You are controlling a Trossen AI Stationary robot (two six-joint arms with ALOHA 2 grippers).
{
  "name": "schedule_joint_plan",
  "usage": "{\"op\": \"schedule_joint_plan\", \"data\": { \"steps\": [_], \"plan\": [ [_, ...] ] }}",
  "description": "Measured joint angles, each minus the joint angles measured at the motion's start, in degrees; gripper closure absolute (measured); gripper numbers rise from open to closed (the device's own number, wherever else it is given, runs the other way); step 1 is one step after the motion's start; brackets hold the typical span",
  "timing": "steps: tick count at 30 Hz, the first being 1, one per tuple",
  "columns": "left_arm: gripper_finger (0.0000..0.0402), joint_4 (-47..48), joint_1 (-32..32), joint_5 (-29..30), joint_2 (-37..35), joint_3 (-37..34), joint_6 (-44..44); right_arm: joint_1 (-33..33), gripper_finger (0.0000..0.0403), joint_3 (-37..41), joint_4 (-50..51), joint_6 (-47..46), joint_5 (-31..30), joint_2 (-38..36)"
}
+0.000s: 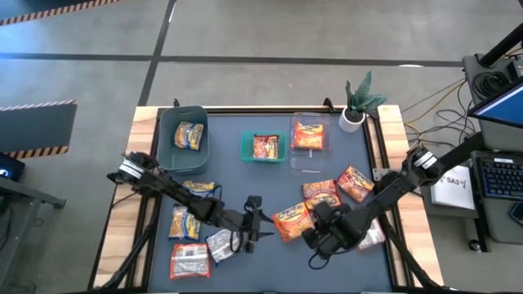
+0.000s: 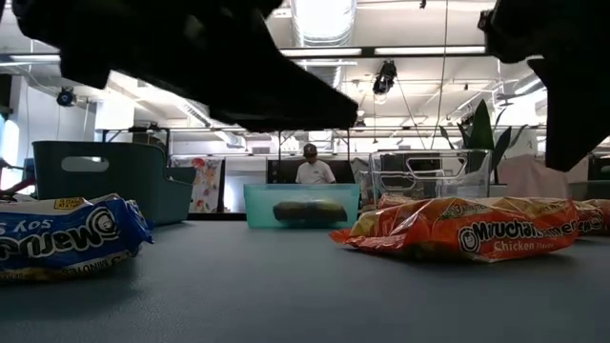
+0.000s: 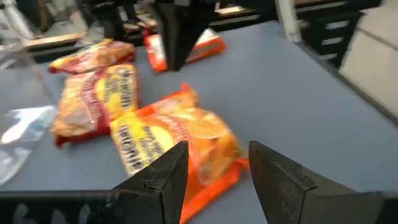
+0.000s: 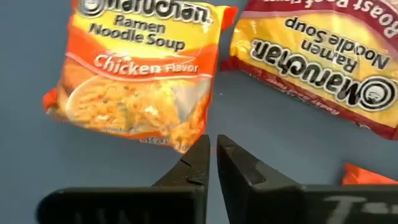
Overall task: Sort Maruchan noodles
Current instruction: Put the orange noodle pack into the transparent bin
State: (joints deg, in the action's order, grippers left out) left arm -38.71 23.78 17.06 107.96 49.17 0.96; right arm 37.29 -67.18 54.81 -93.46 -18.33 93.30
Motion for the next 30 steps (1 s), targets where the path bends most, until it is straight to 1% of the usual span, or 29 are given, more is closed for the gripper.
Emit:
{"op": "schedule_joint_plan", "data": {
  "steps": [4, 8, 13, 16, 19, 22, 26, 30],
  "plan": [
    [0.0251, -4.4, -1.3, 0.6, 1.5, 0.3, -0.4, -1.4, 0.0338, 3.2, -2.0, 0.4, 2.1, -3.2],
    [0.0251, -4.8, -1.9, 0.6, 1.7, 0.6, -0.4, -2.4, 0.0285, 7.5, -6.5, 2.4, 2.3, -7.1],
    [0.0251, -6.2, -2.4, 0.6, 2.5, 0.9, -0.5, -2.8, 0.0217, 14.7, -17.0, 5.0, 2.0, -12.0],
    [0.0251, -9.9, -3.2, 0.6, 4.8, 1.3, -0.1, -2.8, 0.0187, 20.3, -24.8, 5.5, 2.1, -14.0],
    [0.0251, -10.0, -3.9, 0.6, 7.4, 2.7, 1.0, -2.8, 0.0163, 25.4, -33.6, 5.2, 2.2, -15.0],
    [0.0251, -10.1, -4.2, 0.5, 9.5, 4.0, 1.2, -3.0, 0.0143, 28.5, -38.2, 5.0, 2.1, -15.4],
    [0.0251, -9.9, -4.3, 0.4, 11.7, 4.7, 1.5, -4.0, 0.0123, 30.7, -41.1, 5.2, 2.1, -15.7],
    [0.0251, -9.1, -4.4, 0.4, 12.8, 4.3, 2.1, -5.5, 0.0111, 31.4, -42.3, 6.8, 2.3, -15.7]
  ]
}}
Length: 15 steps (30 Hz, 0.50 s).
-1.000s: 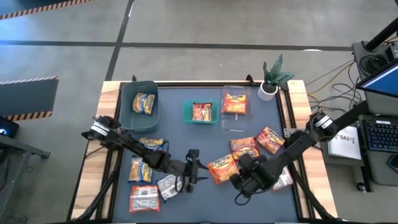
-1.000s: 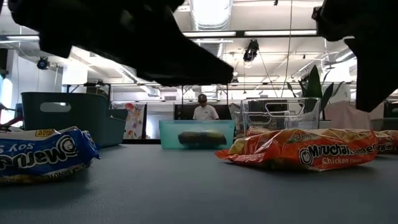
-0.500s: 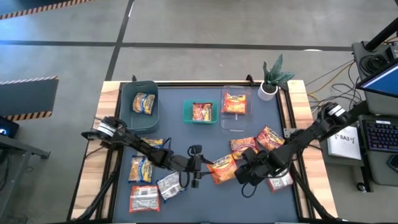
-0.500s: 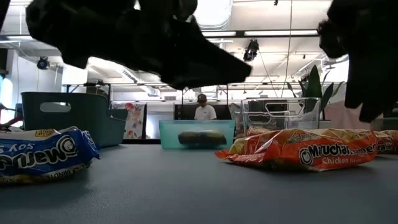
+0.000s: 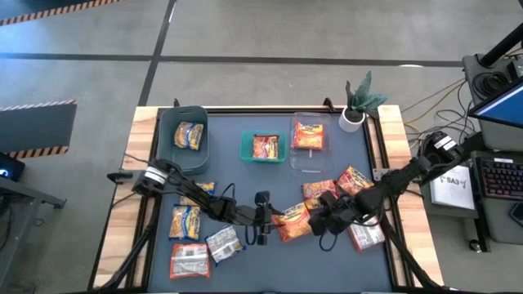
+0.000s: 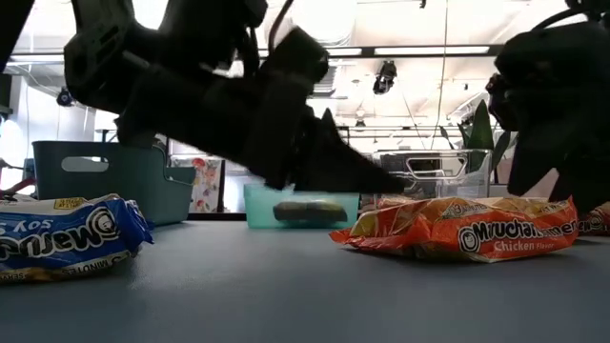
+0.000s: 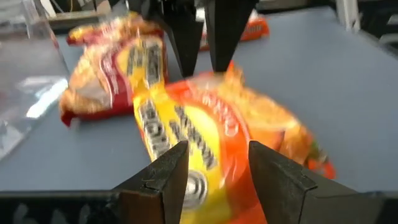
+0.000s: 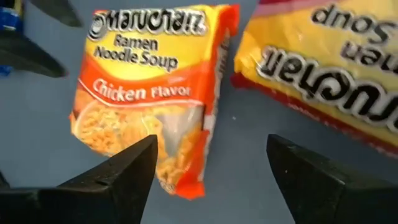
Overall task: Sort Maruchan noodles
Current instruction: Put the orange noodle pack into the transparent bin
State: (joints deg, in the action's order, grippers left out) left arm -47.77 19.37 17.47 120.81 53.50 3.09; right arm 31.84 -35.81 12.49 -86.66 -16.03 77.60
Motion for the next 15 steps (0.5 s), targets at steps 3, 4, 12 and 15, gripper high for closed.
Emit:
{"op": "schedule_joint_plan", "data": {
  "steps": [3, 4, 12, 15],
  "plan": [
    [0.0251, 1.3, -0.3, 0.0, 1.4, 0.0, 0.6, -1.1, 0.0108, 0.0, -1.7, 1.4, 0.5, 0.1],
    [0.0251, 1.6, -0.5, 0.0, 1.6, 0.1, 1.1, -1.5, 0.0108, 0.0, -2.5, 1.9, 0.8, 0.2],
    [0.0251, 4.3, -0.7, 0.1, 1.9, -0.5, 2.7, -2.6, 0.0108, 0.2, -5.1, 2.6, 1.3, 1.0],
    [0.0251, 5.5, -0.7, 0.2, 1.9, -0.5, 2.9, -2.7, 0.0108, 0.5, -5.9, 2.7, 1.3, 1.7]
  ]
}}
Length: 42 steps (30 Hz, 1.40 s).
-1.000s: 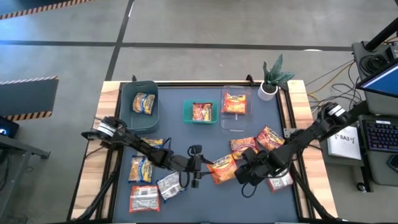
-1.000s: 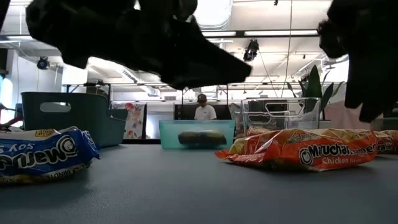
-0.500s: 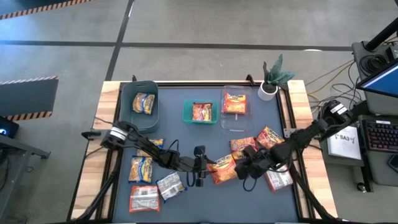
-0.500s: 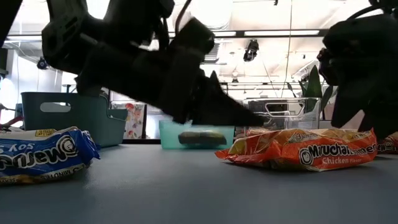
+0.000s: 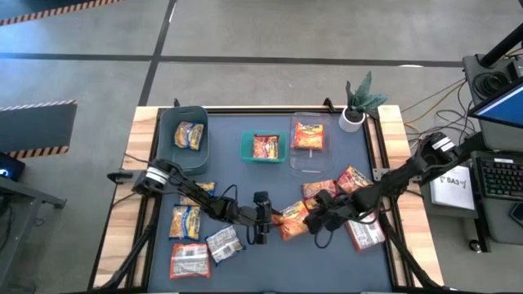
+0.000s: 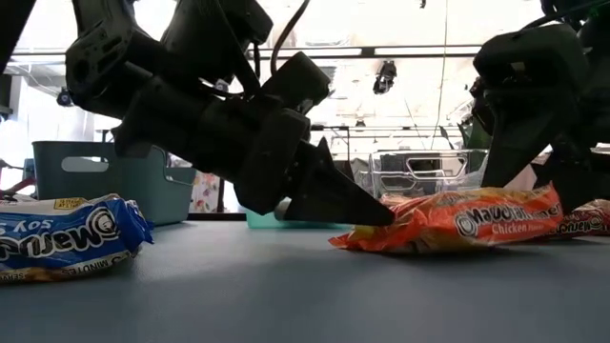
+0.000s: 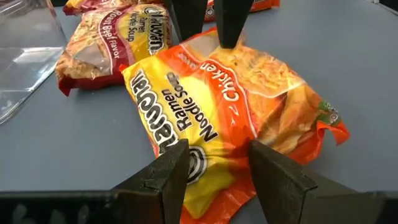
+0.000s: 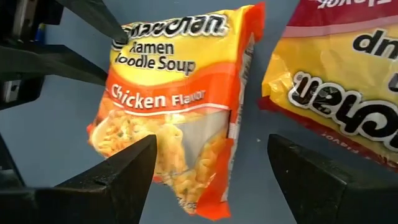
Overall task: Sort Maruchan noodles
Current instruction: Put the orange noodle pack into the transparent bin
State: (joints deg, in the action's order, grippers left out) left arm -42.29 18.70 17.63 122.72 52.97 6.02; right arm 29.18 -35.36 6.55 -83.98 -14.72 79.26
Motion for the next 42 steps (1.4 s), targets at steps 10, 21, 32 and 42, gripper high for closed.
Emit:
{"op": "schedule_joint_plan", "data": {
  "steps": [10, 21, 32, 42],
  "plan": [
    [0.0251, 0.7, 0.0, 0.0, 0.1, -0.3, 0.5, -1.4, 0.0115, 1.6, -13.6, 3.1, 0.3, 4.7],
    [0.0251, 1.0, 0.0, -0.2, -0.2, -0.5, 0.4, -1.4, 0.0226, 1.8, -15.7, 2.6, 0.2, 5.5],
    [0.0251, 3.8, 1.2, -0.4, -5.3, -1.9, -2.3, -1.2, 0.0263, 1.6, -16.8, 5.5, -1.0, 3.3],
    [0.0251, 3.9, 1.0, 8.6, -20.4, -11.6, -8.3, 0.1, 0.0291, 1.4, -19.7, 7.7, -4.9, 3.3]
  ]
}}
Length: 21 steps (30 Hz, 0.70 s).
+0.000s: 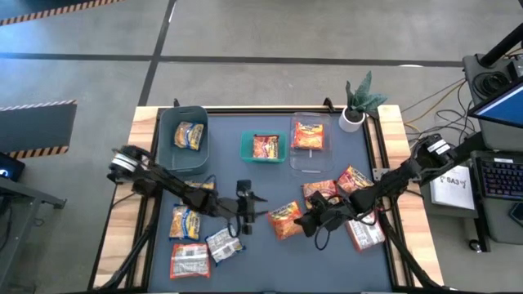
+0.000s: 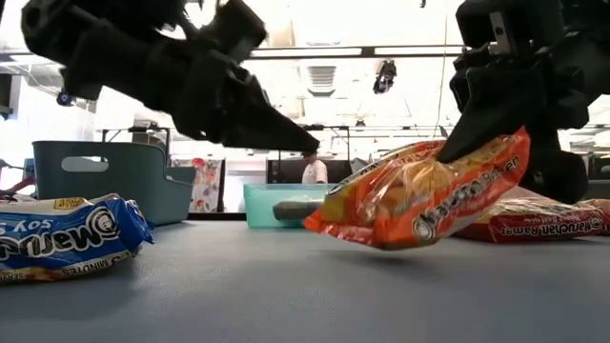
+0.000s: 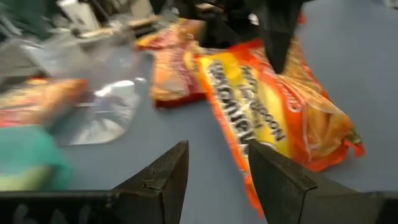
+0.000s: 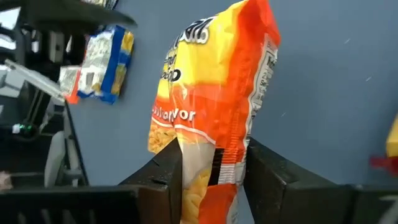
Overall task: Sort Maruchan noodles
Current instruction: Put the orange noodle pack into the transparent bin
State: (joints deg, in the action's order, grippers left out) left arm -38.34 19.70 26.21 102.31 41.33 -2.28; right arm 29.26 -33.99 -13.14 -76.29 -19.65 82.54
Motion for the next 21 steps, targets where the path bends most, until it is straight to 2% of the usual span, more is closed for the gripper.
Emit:
{"op": "schedule_joint_plan", "data": {
  "steps": [4, 13, 21],
  "plan": [
    [0.0251, -0.2, 0.0, 1.9, -6.8, -3.5, -2.1, 0.0, 0.0307, -0.6, -0.1, 1.0, -0.9, 0.0],
    [0.0251, -0.3, 0.0, 2.2, -23.9, -10.3, -6.5, -0.9, 0.0309, -3.0, -0.8, 5.6, -2.4, -0.8],
    [0.0251, 0.9, 0.1, 1.8, -38.9, -13.6, -10.7, -8.3, 0.0309, -9.6, 1.7, 17.7, -2.9, -4.9]
  ]
}}
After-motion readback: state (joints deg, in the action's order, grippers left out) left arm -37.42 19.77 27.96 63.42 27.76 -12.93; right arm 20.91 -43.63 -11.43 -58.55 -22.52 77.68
